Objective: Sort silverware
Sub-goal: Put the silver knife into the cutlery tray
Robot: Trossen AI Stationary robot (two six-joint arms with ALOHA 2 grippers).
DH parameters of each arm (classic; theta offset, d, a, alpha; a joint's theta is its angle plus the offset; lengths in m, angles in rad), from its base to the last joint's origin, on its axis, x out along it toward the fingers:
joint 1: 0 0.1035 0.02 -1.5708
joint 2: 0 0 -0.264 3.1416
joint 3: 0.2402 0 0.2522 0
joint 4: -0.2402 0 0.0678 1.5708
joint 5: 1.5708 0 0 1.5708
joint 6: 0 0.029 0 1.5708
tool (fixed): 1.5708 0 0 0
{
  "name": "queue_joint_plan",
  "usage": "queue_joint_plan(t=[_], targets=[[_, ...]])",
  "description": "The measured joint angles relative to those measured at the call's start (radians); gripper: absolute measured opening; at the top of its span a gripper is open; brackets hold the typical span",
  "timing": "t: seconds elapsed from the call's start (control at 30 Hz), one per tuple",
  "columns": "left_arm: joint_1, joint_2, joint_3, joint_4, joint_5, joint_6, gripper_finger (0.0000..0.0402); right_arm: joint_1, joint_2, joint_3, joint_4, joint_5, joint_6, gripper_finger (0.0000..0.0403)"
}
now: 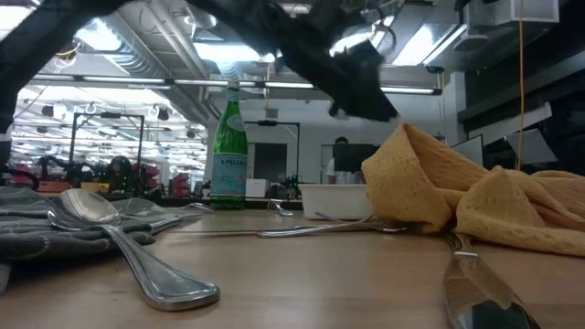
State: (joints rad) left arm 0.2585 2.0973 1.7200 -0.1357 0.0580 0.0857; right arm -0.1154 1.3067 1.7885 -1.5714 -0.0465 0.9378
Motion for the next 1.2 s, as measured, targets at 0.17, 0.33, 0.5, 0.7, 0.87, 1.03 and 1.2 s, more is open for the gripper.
queue_joint_plan(t=[0.17,0.33,0.5,0.7,0.87,1.03,1.2], targets=[[0.033,-0.089,0.0,-0.201,0.123,0.026,0.0123,0.229,0.008,-0.064,0.002,0.121,0.272,0.0115],[0.096,-0.161,0.001,-0.371,0.305,0.032,0.0123,0.407,0.008,-0.209,0.001,0.143,0.527,0.0115],[0.14,-0.202,0.0,-0.541,0.364,0.082,0.0123,0.533,0.008,-0.368,0.06,0.14,0.722,0.0115],[0.156,-0.245,0.0,-0.675,0.375,0.163,0.0123,0.643,0.008,-0.574,0.269,0.073,0.841,0.0115],[0.155,-0.26,0.0,-0.69,0.377,0.175,0.0123,0.696,0.008,-0.729,0.516,-0.009,0.86,0.0115],[0.147,-0.258,0.0,-0.693,0.377,0.177,0.0123,0.73,0.008,-0.845,0.684,-0.035,0.957,0.0115],[0.14,-0.258,0.0,-0.694,0.377,0.177,0.0123,0.777,0.035,-0.895,0.711,-0.069,1.023,0.0115]])
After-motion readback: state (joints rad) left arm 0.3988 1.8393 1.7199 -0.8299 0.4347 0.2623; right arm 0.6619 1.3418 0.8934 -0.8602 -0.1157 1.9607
